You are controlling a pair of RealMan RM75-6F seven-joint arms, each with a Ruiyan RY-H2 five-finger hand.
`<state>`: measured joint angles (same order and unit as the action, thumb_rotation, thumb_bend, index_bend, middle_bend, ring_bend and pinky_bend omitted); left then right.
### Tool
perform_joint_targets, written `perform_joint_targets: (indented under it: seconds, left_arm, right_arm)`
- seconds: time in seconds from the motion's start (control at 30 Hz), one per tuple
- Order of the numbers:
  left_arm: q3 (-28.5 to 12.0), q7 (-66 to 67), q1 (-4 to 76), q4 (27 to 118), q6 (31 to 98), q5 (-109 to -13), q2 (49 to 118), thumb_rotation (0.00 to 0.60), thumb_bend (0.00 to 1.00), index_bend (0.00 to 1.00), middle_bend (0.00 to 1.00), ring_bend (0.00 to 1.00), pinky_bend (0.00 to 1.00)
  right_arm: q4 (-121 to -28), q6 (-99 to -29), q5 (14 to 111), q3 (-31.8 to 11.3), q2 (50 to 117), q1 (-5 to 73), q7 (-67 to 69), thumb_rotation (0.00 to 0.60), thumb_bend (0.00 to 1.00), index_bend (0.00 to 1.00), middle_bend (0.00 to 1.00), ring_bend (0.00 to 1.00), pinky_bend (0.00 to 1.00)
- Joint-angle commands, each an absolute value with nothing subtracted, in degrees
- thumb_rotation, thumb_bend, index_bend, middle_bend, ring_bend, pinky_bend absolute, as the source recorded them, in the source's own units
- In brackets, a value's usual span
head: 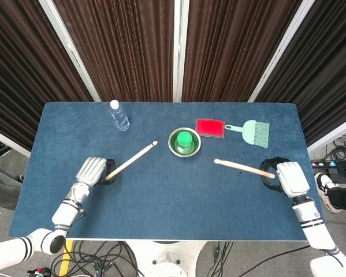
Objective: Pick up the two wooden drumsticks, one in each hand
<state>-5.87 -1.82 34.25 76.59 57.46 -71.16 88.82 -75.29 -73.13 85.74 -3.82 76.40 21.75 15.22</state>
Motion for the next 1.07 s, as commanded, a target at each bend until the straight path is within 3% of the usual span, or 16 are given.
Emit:
perform_joint_targets:
  seconds: [0.03,0.3,0.67,1.07]
  left_arm:
    - [-4.5,-15.6,32.6,74.7,62.5,-81.9,87.1,0.6,0.51,0.69,0.71,0.67,0.76]
    - [-4.7,-28.3,36.8,71.7,65.5,-91.1,90.6,0.6,0.51,0.69,0.71,0.67,0.76]
    - [-6.2,-33.7,42.1,68.2,65.7,-93.5,96.4,0.6,0.51,0.69,0.71,0.67,0.76]
    - [-6.0,-34.7,43.4,67.3,67.4,-93.7,97.2,0.6,0.51,0.69,0.71,0.67,0.76]
  right_arm:
    - [-76.5,-72.7,86.4,-3.6,77.7,22.0,17.1,0.6,0.53,0.68,0.64,0.39,0.46]
    - [-78.9,-71.3,87.7,-4.7,84.5,24.5,22.8,0.6,0.53,0.68,0.64,0.39,0.46]
    - [-80.1,-70.0,87.0,-7.6,94.8,28.2,22.4,0.6,0.53,0.68,0.64,0.39,0.46]
    - [-80.0,-69.4,85.1,-9.6,97.8,29.9,20.6,0.6,0.53,0.68,0.65,0.39,0.46]
